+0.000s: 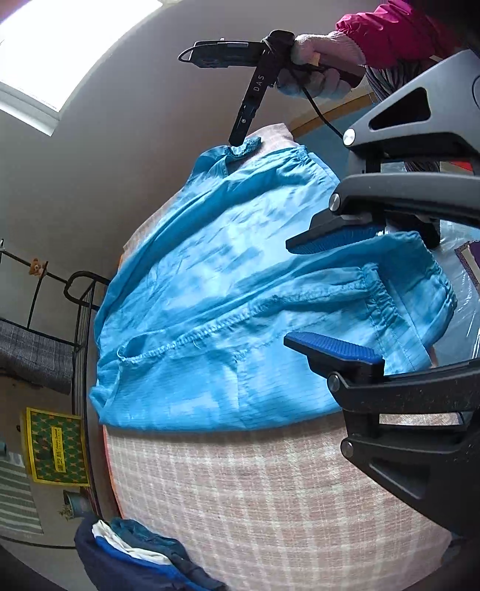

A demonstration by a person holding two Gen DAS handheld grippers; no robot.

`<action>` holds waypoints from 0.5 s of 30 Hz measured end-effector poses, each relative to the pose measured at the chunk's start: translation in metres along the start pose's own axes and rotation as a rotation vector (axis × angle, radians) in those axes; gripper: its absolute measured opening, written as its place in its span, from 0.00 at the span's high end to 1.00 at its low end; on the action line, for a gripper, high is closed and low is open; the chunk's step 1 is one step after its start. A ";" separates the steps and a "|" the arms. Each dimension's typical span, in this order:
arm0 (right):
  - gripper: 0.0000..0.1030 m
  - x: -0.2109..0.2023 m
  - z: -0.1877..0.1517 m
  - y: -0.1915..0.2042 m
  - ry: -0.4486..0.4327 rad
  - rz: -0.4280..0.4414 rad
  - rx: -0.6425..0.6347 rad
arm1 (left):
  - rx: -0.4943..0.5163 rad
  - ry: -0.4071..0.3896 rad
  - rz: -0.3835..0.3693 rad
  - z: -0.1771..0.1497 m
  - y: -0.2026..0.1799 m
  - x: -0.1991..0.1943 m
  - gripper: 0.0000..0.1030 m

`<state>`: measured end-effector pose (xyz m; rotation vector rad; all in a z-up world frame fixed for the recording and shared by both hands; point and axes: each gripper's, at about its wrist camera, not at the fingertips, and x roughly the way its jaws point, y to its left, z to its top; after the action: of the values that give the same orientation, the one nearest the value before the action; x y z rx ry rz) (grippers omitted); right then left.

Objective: Fold large clothes

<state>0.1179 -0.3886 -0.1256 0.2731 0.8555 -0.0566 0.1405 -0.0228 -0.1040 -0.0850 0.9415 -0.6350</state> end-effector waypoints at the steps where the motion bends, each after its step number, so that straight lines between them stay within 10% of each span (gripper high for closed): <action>1: 0.33 -0.003 0.002 -0.010 -0.012 -0.034 0.012 | 0.013 0.006 -0.008 0.004 -0.005 0.003 0.56; 15: 0.33 0.023 0.031 -0.153 -0.011 -0.190 0.342 | 0.028 0.047 -0.087 0.036 -0.020 0.060 0.56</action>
<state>0.1319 -0.5430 -0.1569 0.5102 0.8567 -0.3837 0.1839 -0.0783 -0.1193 -0.0868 0.9781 -0.7331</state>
